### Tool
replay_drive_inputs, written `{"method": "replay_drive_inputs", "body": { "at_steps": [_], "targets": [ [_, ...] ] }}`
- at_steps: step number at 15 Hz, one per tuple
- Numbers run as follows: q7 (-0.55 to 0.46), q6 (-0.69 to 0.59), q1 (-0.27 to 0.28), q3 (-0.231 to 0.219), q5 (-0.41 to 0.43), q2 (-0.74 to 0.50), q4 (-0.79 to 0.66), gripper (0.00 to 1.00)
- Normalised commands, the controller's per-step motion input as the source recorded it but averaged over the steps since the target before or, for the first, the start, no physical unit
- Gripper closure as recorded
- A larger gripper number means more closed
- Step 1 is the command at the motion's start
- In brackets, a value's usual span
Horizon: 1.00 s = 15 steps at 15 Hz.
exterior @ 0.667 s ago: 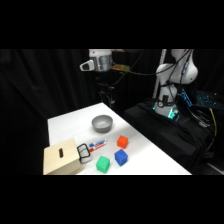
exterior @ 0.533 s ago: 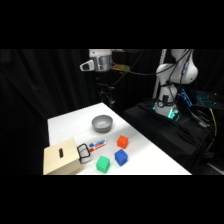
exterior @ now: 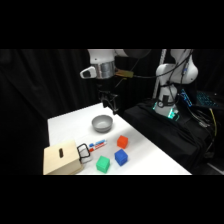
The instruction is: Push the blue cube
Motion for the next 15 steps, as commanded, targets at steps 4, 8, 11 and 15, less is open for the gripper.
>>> {"method": "replay_drive_inputs", "body": {
  "at_steps": [4, 8, 11, 15],
  "targets": [
    [0.18, 0.16, 0.096, 0.069, -0.120, 0.20, 0.20, 0.50],
    [0.15, 0.18, 0.076, 0.043, -0.117, 0.08, 0.01, 0.81],
    [0.15, 0.24, 0.086, 0.051, -0.110, 0.02, -0.14, 1.00],
    [0.13, 0.37, 0.082, 0.055, -0.101, 0.11, -0.17, 0.98]
  ]
}}
